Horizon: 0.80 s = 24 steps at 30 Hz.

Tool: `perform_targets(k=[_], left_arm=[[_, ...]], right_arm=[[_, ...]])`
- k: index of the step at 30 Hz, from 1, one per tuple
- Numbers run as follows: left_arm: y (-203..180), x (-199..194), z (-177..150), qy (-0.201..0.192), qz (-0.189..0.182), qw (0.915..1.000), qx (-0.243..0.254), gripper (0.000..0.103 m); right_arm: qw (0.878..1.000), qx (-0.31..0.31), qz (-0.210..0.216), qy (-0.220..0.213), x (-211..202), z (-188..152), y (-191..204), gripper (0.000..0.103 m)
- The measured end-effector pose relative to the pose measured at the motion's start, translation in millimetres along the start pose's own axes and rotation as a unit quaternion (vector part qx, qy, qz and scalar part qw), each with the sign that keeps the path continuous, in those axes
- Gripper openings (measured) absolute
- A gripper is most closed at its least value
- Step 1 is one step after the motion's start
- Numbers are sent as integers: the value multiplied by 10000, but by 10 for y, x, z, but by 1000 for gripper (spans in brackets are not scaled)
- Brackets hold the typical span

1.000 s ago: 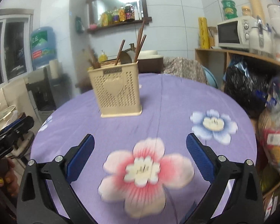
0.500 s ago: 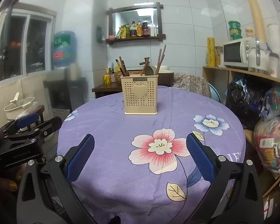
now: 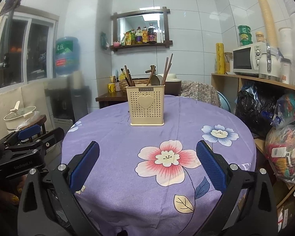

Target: Organize utensils

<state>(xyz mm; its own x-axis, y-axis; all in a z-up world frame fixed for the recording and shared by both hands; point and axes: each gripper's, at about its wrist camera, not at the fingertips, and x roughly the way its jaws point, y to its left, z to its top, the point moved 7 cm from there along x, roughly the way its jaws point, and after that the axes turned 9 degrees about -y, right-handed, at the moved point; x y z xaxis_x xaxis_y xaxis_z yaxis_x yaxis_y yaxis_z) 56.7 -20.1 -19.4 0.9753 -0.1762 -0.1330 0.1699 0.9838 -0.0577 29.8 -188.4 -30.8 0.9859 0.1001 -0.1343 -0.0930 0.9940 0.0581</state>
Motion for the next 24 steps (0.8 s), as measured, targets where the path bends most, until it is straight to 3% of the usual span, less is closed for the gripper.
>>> perform_targets(k=[24], left_arm=[[36, -18, 4, 11, 12, 10000, 31, 98]], right_arm=[[10000, 1, -11, 3, 3, -3, 10, 97]])
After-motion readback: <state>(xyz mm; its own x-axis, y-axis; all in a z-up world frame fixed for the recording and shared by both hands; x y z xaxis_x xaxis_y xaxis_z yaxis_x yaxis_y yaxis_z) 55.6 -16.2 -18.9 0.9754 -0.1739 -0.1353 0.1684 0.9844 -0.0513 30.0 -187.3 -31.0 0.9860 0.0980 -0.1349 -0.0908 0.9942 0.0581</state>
